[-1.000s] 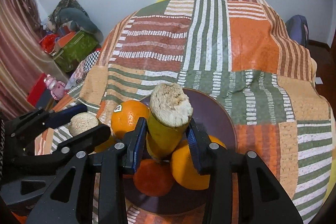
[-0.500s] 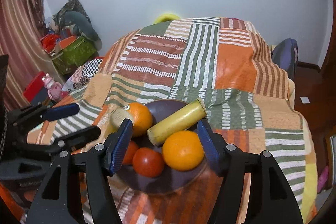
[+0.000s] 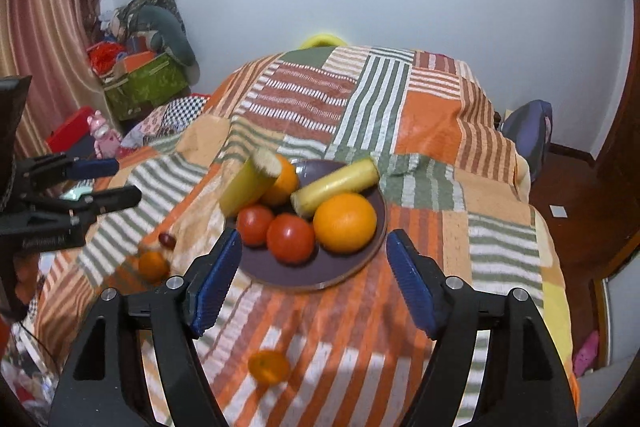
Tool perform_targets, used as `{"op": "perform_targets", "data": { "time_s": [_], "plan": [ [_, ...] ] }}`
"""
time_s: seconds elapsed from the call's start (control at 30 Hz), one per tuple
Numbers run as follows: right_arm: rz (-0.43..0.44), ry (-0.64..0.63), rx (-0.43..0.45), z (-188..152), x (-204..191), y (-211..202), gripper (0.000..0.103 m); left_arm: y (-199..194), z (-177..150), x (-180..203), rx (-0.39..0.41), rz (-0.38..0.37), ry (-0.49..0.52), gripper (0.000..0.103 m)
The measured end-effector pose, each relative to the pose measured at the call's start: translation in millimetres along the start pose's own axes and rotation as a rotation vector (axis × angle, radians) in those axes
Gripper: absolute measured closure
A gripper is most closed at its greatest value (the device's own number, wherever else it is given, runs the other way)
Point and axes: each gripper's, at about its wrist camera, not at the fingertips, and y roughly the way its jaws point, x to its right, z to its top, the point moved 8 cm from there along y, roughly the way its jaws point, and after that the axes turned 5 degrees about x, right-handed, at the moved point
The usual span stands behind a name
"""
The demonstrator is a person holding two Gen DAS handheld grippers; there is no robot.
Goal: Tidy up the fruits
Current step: 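Grasp a mandarin with the left gripper while the right gripper grasps another mandarin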
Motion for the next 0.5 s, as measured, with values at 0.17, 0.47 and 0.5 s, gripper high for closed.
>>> {"op": "perform_targets", "data": {
  "time_s": [0.17,0.47,0.5],
  "plan": [
    [0.007,-0.015,-0.042,-24,-7,-3,0.031,6,-36,-15,-0.07,-0.023,-0.051,0.041],
    [0.014,0.002,-0.17,-77,-13,13,0.031,32,-89,-18,-0.189,-0.054,-0.055,0.041],
    [0.022,0.008,-0.181,-82,-14,15,0.031,35,-91,-18,-0.193,-0.054,-0.056,0.041]
  ]
}}
